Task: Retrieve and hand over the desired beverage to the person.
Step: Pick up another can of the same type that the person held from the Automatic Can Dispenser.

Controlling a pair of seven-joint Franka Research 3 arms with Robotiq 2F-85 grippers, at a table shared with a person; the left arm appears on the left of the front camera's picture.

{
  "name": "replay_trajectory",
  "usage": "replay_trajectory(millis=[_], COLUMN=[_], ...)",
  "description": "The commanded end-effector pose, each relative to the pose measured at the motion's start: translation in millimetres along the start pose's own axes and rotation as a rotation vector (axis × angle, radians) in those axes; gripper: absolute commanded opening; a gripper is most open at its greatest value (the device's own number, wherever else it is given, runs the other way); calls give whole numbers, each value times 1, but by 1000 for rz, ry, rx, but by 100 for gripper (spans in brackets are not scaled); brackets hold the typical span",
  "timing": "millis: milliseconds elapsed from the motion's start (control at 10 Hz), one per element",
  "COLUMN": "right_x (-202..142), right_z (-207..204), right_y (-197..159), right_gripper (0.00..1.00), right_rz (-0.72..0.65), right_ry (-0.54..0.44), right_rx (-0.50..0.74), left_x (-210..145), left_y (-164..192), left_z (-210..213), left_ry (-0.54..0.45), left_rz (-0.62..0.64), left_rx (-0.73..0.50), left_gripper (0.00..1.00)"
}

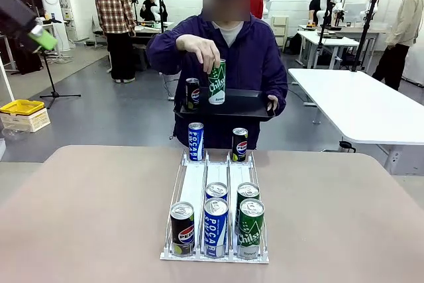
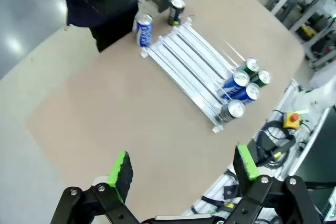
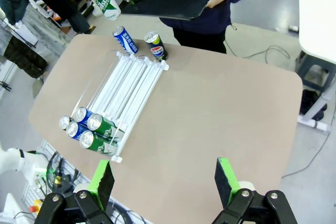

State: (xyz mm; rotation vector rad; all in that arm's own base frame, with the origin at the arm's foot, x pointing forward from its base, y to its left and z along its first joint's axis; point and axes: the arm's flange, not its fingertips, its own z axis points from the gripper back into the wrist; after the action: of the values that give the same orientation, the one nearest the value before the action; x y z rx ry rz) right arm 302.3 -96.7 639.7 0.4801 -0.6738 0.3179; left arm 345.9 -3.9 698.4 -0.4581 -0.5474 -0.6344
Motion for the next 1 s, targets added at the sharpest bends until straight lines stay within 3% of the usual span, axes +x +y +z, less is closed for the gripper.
replay_trajectory(millis=[0, 300, 500, 600, 900], right_x=[0, 0, 0, 0, 0], right_z=[0, 0, 0, 0, 0], right_y=[0, 0, 0, 0, 0], right_gripper=[100, 100, 100, 100, 100], right_rz=[11, 11, 11, 11, 11], right_ry=[-1, -1, -1, -1, -1], right_rx=[18, 18, 18, 18, 18], left_x=[-15, -34, -32, -30, -30], left_y=[5, 10, 9, 11, 11], left_z=[-9, -14, -9, -13, -13], left_ry=[61, 100, 61, 107, 107], left_rz=[14, 35, 44, 60, 60], left_rx=[-79, -97, -88, -86, -86], left_gripper=[100, 100, 100, 100, 100])
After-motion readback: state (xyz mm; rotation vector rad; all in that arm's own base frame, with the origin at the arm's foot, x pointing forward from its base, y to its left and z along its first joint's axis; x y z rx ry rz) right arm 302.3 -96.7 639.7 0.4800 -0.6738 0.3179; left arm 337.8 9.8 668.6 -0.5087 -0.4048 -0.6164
